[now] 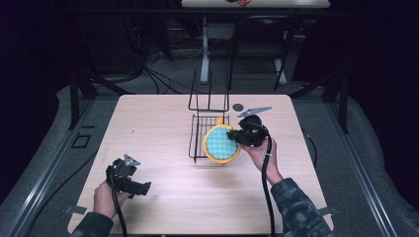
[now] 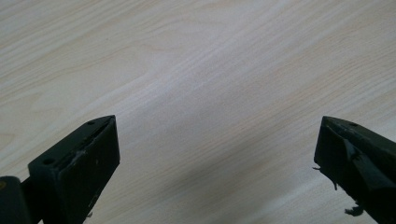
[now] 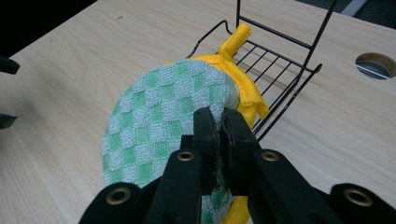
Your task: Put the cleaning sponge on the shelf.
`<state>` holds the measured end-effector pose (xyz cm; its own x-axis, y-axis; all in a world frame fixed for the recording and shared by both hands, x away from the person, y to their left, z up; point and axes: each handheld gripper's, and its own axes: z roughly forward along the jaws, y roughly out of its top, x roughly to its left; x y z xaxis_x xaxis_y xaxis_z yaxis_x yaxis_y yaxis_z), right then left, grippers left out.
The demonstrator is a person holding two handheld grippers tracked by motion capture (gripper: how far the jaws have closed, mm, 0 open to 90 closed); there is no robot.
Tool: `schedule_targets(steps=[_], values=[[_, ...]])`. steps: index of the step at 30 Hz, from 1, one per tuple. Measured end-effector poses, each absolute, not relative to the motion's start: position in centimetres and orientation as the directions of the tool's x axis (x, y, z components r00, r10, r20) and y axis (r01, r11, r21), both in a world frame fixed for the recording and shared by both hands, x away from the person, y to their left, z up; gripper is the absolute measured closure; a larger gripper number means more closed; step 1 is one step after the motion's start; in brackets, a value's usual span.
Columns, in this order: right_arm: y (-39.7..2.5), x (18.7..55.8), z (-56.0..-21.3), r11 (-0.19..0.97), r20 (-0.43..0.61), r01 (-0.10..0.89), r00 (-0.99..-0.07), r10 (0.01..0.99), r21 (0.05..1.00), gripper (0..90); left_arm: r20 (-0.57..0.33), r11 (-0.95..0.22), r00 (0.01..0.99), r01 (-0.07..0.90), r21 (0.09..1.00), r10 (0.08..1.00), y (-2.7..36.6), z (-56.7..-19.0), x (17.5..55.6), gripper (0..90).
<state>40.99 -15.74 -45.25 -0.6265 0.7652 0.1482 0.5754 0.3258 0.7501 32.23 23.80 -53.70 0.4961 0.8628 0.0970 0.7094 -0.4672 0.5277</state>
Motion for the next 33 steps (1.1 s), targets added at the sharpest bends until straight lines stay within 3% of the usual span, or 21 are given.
schedule_targets(steps=[19, 33], values=[[-14.2, 42.5, -46.5, 0.266, 0.142, 0.559, -0.581, 0.801, 0.785, 85.6, 0.106, -0.478, 0.501, 0.710, 0.518, 0.859, 23.7, -53.9, 32.3, 0.3], [-13.0, 44.1, -49.3, 0.244, 0.174, 0.573, -0.578, 0.798, 0.782, 85.3, 0.101, -0.483, 0.509, 0.710, 0.513, 0.855, 23.8, -54.0, 32.3, 0.3]])
